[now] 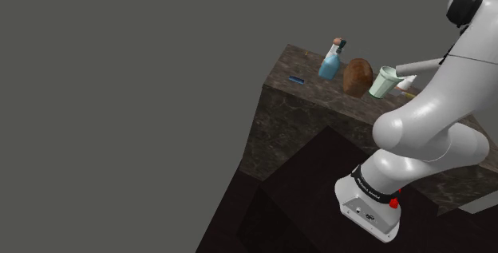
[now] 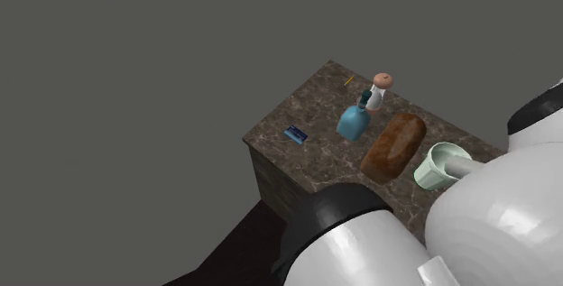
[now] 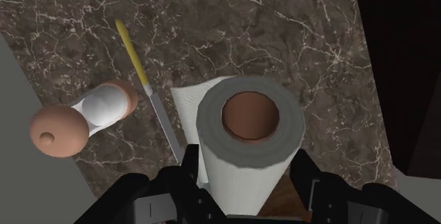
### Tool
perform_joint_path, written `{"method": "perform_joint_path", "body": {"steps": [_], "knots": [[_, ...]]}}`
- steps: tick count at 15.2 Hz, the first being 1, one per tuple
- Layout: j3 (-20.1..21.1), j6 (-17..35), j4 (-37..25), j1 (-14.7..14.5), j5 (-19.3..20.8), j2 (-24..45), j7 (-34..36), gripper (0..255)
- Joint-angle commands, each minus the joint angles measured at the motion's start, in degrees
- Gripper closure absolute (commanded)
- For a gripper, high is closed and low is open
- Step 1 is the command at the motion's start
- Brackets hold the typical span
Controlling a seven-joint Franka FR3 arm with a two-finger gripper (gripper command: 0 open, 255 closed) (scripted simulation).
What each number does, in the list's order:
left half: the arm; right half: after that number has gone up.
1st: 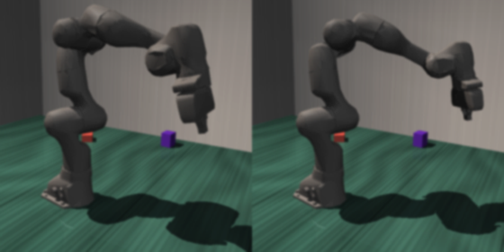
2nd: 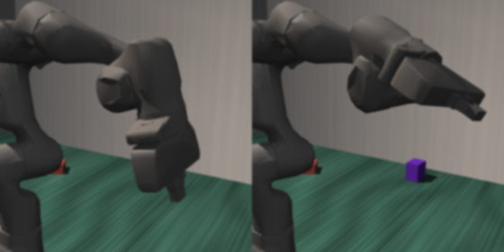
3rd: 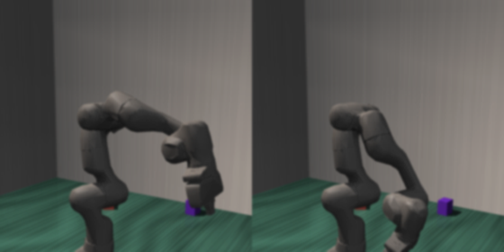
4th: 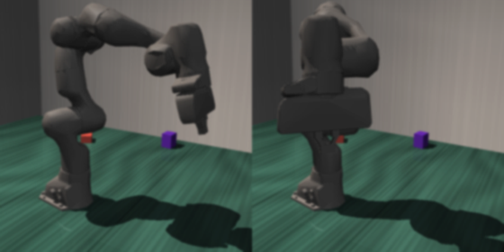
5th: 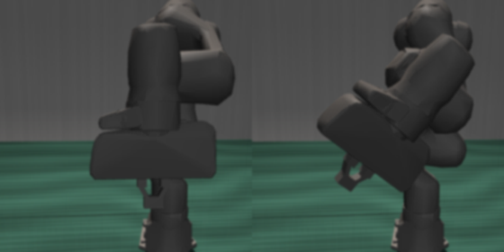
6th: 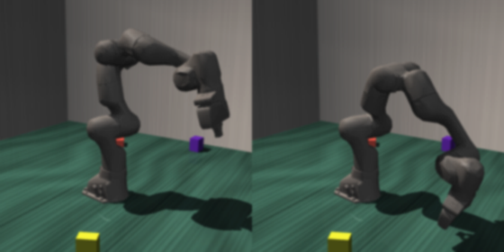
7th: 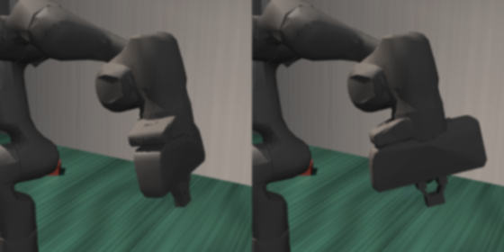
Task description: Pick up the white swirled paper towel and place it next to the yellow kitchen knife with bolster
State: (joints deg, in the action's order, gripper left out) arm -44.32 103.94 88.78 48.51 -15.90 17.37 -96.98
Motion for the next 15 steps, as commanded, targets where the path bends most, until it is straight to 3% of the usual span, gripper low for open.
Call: {"method": "perform_joint_path", "body": {"steps": [1, 4, 5, 15], "knots": [[-0.2, -1.7, -3.5, 3.4, -2.1, 2.9, -3.2, 255], [-0.1, -4.0, -8.8, 8.7, -5.0, 7.0, -7.3, 255], [0.0, -4.3, -9.3, 9.3, -5.2, 7.4, -7.6, 255], [0.5, 3.1, -1.9, 8.1, -5.9, 7.8, -8.8, 255]]}}
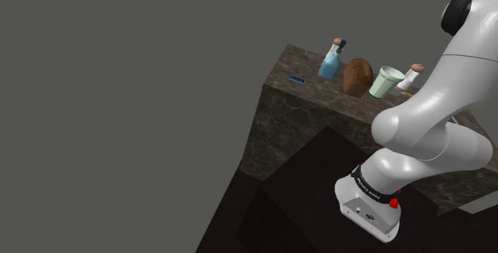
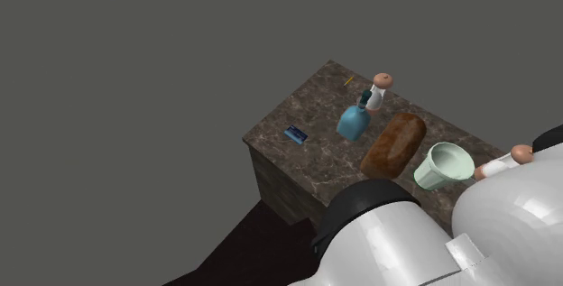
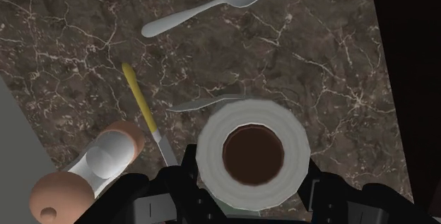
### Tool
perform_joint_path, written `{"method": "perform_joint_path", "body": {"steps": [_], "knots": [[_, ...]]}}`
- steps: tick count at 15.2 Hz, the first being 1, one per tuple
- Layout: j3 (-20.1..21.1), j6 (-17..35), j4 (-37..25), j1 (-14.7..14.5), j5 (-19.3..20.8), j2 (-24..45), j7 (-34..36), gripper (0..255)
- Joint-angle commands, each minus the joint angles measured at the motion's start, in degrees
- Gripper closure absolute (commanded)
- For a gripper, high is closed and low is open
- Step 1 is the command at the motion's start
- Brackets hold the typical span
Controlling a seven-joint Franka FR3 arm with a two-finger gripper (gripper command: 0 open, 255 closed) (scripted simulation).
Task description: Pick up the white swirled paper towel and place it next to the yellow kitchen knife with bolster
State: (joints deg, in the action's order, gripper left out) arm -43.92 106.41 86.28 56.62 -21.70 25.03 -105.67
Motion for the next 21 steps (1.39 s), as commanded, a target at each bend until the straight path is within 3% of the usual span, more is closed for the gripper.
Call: {"method": "perform_joint_path", "body": {"steps": [1, 9, 17, 18, 21], "knots": [[0.1, 1.4, 1.2, -0.1, -0.3, 0.2, -0.3, 255], [1.0, 7.1, 5.9, -0.2, -1.9, 1.8, -1.7, 255], [1.0, 7.1, 5.9, -0.2, -1.9, 1.8, -1.7, 255], [1.0, 7.1, 5.9, -0.2, -1.9, 1.8, -1.7, 0], [1.0, 7.1, 5.9, -0.2, -1.9, 1.9, -1.7, 0]]}}
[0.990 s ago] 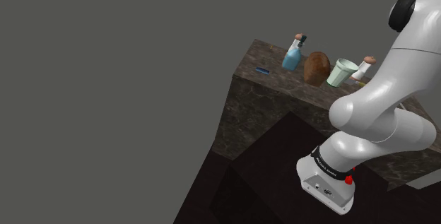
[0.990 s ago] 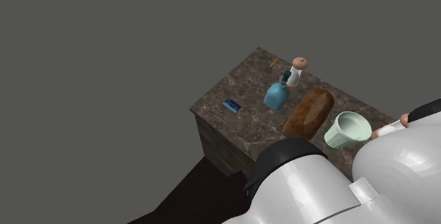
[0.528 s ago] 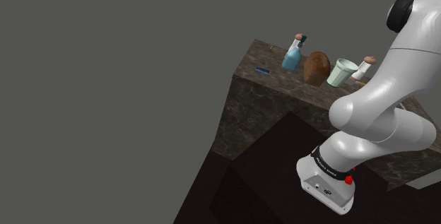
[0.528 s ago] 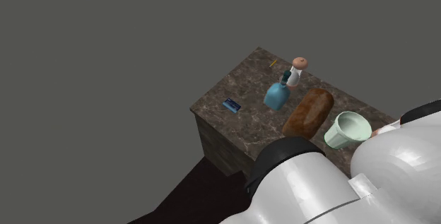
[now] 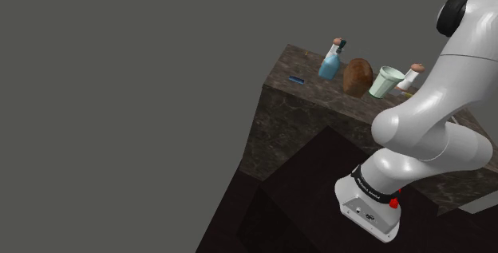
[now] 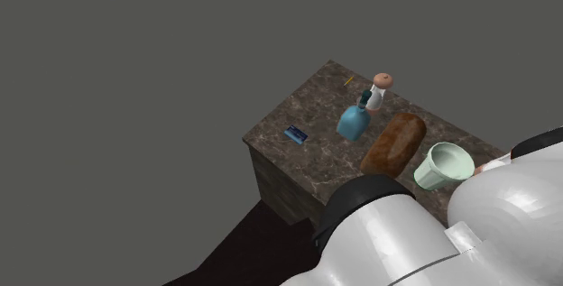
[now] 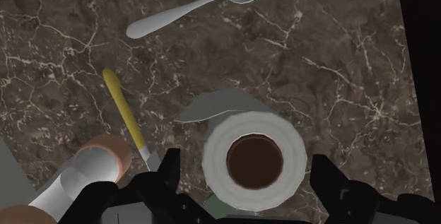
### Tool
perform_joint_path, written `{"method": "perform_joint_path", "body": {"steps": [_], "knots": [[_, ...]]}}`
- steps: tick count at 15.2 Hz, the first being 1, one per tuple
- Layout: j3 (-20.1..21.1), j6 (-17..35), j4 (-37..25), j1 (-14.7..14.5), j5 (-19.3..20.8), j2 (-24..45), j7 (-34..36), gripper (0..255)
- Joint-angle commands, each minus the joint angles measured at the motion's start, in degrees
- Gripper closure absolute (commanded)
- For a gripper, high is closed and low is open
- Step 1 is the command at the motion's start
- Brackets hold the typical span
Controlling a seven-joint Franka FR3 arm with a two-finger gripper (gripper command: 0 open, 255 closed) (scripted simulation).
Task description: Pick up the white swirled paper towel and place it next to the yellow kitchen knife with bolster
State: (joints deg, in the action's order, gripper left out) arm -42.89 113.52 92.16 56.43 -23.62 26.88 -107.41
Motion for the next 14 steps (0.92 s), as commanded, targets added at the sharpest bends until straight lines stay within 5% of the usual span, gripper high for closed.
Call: {"method": "perform_joint_path", "body": {"steps": [1, 6, 14], "knots": [[0.0, 0.0, 0.0, 0.0, 0.0, 0.0, 0.0, 0], [-1.2, -6.0, -4.4, 0.0, 2.0, -2.2, 1.3, 0], [-1.2, -6.0, -4.4, 0.0, 2.0, -2.2, 1.3, 0]]}}
